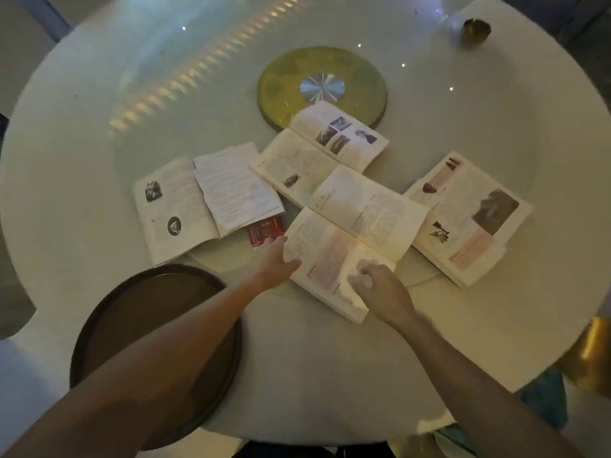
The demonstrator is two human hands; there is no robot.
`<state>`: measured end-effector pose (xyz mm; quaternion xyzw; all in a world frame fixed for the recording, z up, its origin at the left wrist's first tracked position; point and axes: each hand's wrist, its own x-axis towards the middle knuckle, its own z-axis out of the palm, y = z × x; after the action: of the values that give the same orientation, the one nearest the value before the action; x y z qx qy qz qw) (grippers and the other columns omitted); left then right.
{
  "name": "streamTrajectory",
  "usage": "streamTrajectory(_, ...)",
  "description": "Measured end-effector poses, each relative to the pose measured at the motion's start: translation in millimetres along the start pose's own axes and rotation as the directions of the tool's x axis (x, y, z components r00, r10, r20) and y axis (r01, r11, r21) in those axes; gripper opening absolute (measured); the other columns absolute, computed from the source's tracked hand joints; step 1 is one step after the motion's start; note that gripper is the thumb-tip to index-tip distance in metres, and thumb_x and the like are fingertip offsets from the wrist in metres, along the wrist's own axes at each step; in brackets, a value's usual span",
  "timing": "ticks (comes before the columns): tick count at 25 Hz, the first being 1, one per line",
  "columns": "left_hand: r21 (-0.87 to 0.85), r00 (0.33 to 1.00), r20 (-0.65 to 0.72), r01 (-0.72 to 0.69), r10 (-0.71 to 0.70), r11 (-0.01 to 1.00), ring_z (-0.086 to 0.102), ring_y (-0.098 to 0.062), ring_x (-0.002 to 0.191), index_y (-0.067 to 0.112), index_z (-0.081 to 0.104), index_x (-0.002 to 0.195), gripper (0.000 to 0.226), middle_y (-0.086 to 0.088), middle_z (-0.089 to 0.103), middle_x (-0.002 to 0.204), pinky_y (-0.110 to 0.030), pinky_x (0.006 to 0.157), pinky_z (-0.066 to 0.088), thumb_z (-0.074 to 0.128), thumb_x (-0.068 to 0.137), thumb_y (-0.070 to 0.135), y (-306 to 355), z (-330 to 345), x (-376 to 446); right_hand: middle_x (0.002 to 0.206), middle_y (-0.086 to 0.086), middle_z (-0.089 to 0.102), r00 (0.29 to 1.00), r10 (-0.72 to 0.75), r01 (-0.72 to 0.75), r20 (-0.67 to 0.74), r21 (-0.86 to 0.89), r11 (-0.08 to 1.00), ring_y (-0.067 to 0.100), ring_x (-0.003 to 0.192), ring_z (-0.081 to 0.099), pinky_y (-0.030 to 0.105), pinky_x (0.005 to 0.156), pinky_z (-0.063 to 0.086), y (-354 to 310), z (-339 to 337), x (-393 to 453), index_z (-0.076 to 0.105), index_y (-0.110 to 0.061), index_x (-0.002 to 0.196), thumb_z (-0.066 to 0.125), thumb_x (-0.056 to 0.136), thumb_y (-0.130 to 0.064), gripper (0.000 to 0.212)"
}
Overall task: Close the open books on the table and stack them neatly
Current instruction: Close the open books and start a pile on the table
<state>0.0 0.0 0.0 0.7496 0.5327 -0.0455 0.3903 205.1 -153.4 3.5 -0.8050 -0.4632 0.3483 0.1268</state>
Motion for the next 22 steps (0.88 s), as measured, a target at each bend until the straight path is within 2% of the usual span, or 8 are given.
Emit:
streamTrajectory(2,-0.032,0.996,-0.065,0.051,-0.053,0.998,0.048,-0.029,0.13,0.018,0.047,0.144,0.063,-0.011,0.052,0.139,-0.043,0.106,0.046,0.068,0.087,0.036,-6,5,1,0.094,0.004,0.061,0.985,0.117,-0.102,-0.124,0.119,0.988,0.026,0.087,0.061,0.034,0.067,0.047,11,11,-4,0.06,-0.019,0.083,0.06,0.095,-0.037,0.022)
streamTrajectory(4,-0.035,0.994,-0.063,0.09,-0.092,0.995,0.048,-0.027,0.129,0.02,0.049,0.139,0.06,-0.009,0.052,0.135,-0.049,0.107,0.047,0.07,0.085,0.035,-12,13,-1,0.075,-0.004,0.049,0.95,0.279,-0.226,-0.139,0.307,0.925,0.019,0.07,0.052,0.03,0.056,0.038,22,30,-13,0.043,-0.024,0.071,0.067,0.087,-0.033,0.03)
streamTrajectory(7,-0.194,0.993,-0.005,0.117,-0.12,0.974,0.052,-0.026,0.129,0.021,0.049,0.135,0.058,-0.005,0.054,0.134,-0.051,0.106,0.05,0.074,0.084,0.029,-13,18,5,0.09,-0.008,0.065,0.905,0.426,-0.296,-0.019,0.69,0.66,0.017,0.082,0.063,0.029,0.057,0.051,26,46,-17,0.061,-0.02,0.093,0.072,0.088,-0.028,0.015)
streamTrajectory(9,-0.221,0.989,-0.009,0.142,-0.147,0.965,0.052,-0.025,0.129,0.021,0.049,0.136,0.06,-0.004,0.053,0.135,-0.051,0.105,0.051,0.075,0.083,0.032,-15,20,6,0.11,-0.004,0.071,0.886,0.451,-0.356,0.109,0.783,0.51,0.021,0.092,0.066,0.035,0.064,0.055,28,51,-18,0.064,-0.018,0.117,0.069,0.094,-0.027,0.025)
streamTrajectory(12,-0.219,0.982,-0.047,0.168,-0.182,0.961,0.06,-0.023,0.119,0.017,0.058,0.132,0.049,-0.005,0.06,0.131,-0.042,0.095,0.055,0.069,0.089,0.038,-24,21,0,0.117,-0.002,0.072,0.877,0.449,-0.396,0.172,0.789,0.47,0.022,0.086,0.064,0.032,0.061,0.051,35,53,-25,0.065,-0.018,0.124,0.059,0.099,-0.021,0.025)
streamTrajectory(15,-0.377,0.972,-0.022,0.208,-0.234,0.903,0.071,-0.018,0.089,0.018,0.07,0.099,0.014,-0.009,0.075,0.105,-0.039,0.08,0.06,0.061,0.096,0.028,-38,20,-13,0.114,0.0,0.073,0.871,0.452,-0.418,0.191,0.772,0.479,0.023,0.091,0.067,0.032,0.064,0.055,44,56,-41,0.066,-0.017,0.124,0.061,0.097,-0.017,0.028)
streamTrajectory(18,-0.528,0.951,0.054,0.287,-0.306,0.799,0.073,-0.031,0.092,0.004,0.071,0.094,0.021,-0.013,0.074,0.094,-0.045,0.083,0.06,0.06,0.095,0.022,-56,21,-34,0.112,0.001,0.073,0.874,0.444,-0.42,0.198,0.766,0.486,0.025,0.092,0.069,0.031,0.061,0.058,48,60,-66,0.064,-0.024,0.124,0.065,0.093,-0.013,0.033)
streamTrajectory(22,-0.67,0.967,0.093,0.236,-0.235,0.704,0.07,-0.02,0.075,0.005,0.068,0.086,0.018,-0.008,0.072,0.084,-0.028,0.067,0.058,0.059,0.094,0.018,-53,15,-57,0.1,0.005,0.078,0.863,0.478,-0.381,0.162,0.831,0.405,0.02,0.076,0.073,0.032,0.056,0.057,46,51,-88,0.069,-0.014,0.118,0.066,0.09,-0.01,0.029)
